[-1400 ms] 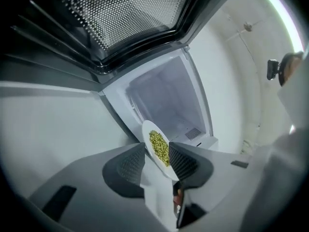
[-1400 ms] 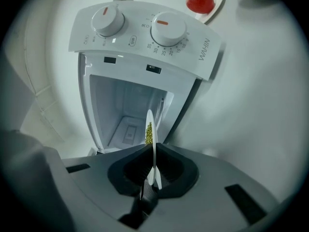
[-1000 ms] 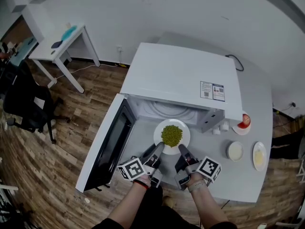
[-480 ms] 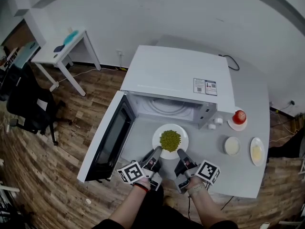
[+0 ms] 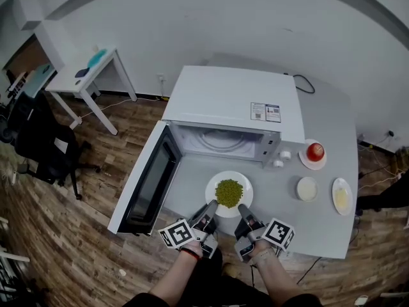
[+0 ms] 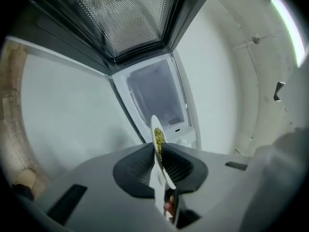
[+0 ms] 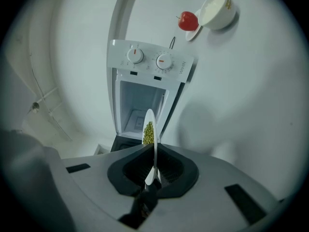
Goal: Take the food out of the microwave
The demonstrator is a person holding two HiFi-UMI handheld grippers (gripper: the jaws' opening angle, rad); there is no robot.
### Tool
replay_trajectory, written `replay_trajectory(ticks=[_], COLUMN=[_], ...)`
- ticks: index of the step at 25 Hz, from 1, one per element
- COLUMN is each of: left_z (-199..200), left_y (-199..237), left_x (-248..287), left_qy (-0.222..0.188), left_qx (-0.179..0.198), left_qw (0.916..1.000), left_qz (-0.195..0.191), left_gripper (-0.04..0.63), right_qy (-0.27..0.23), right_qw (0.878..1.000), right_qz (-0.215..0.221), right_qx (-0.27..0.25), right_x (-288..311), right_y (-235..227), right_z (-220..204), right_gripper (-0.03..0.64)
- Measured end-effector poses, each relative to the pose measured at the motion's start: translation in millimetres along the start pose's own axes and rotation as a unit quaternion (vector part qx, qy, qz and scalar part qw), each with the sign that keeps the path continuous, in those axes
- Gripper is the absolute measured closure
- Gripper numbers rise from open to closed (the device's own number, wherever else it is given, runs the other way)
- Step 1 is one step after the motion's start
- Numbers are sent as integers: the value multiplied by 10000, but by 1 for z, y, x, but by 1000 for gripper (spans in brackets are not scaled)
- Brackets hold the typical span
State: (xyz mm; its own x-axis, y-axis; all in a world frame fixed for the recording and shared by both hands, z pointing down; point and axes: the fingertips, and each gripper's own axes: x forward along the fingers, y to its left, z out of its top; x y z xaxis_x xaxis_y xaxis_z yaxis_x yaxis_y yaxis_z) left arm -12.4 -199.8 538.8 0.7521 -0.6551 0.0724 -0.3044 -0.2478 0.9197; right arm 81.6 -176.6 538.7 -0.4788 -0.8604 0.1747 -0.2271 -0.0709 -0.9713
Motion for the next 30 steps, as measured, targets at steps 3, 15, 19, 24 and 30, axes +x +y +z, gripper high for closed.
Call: replay_trajectory(ticks=[3,15,19,24,30], left_z=[-8,-43,-51,-62,-73], left_y=[-7,-20,-26,-34,-43], left_x=[-3,-23,-33,-48,-68], left_qy=[53,173,168,86,-8], left_qx=[-4,-60,-56,-52,-8], left_qw=[10000,9998,9997,9998,9998], left_qz=[-12,101,138,163,218], left_gripper=[551,551,551,551,551], right_qy=[-40,-63,-55,-3,60], right_qw=[10000,9998,9997,9998,9997], right_qz=[-15,-140,-133,-102,-70], right_qx=[37,131,204,190,223], right_x=[-11,-53,-65,-80,-98], right_y=[1,-4,-3,1,4], right_z=[-1,-15,-23,-33,-47], right_gripper=[578,578,578,578,578])
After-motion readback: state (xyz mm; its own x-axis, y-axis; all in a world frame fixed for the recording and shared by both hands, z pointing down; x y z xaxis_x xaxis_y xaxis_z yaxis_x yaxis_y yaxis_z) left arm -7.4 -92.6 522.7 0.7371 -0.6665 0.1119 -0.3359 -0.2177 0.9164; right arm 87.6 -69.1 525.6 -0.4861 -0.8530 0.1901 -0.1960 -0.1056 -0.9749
